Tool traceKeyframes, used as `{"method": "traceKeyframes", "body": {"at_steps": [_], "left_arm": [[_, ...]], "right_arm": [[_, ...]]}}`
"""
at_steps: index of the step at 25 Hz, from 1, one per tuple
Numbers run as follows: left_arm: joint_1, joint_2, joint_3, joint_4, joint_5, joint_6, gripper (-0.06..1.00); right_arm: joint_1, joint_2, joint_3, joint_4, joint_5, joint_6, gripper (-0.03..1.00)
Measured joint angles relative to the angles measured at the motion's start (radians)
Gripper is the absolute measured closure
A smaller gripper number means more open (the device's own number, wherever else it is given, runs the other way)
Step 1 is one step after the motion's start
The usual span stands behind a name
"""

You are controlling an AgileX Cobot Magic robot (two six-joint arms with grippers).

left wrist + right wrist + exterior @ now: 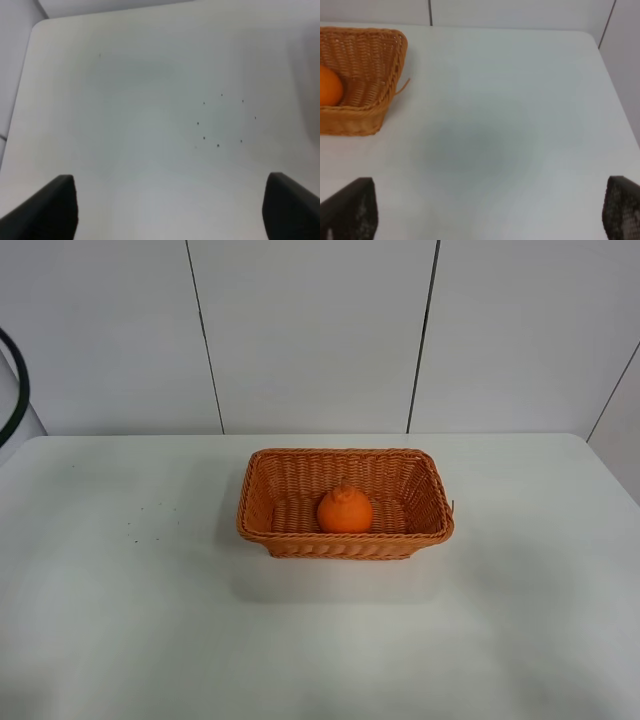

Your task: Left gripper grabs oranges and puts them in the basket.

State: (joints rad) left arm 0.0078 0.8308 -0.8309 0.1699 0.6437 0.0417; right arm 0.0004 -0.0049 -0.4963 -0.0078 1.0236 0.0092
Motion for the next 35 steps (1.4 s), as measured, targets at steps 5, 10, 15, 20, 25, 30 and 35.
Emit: {"method": "traceKeyframes", "body": {"at_steps": [5, 10, 15, 20, 25, 30, 35], "left_arm": [[0.000, -0.174, 0.095, 0.000, 0.020, -0.034, 0.09], [0.000, -0.367, 0.163, 0.000, 0.042, -0.068, 0.10], [0.000, -0.520, 0.210, 0.000, 0.064, -0.070, 0.10], [0.000, -0.638, 0.222, 0.000, 0.098, -0.071, 0.10], [0.000, -0.720, 0.222, 0.000, 0.143, -0.078, 0.10], [0.000, -0.798, 0.222, -0.003, 0.210, -0.081, 0.10], [0.000, -0.837, 0.245, -0.034, 0.262, -0.082, 0.10]], "right_arm": [[0.000, 0.000, 0.000, 0.000, 0.000, 0.000, 0.27], [0.000, 0.000, 0.000, 0.000, 0.000, 0.000, 0.27], [0.000, 0.000, 0.000, 0.000, 0.000, 0.000, 0.27], [0.000, 0.000, 0.000, 0.000, 0.000, 0.000, 0.27], [0.000, 0.000, 0.000, 0.000, 0.000, 0.000, 0.27], [0.000, 0.000, 0.000, 0.000, 0.000, 0.000, 0.27], [0.000, 0.000, 0.000, 0.000, 0.000, 0.000, 0.27]]}}
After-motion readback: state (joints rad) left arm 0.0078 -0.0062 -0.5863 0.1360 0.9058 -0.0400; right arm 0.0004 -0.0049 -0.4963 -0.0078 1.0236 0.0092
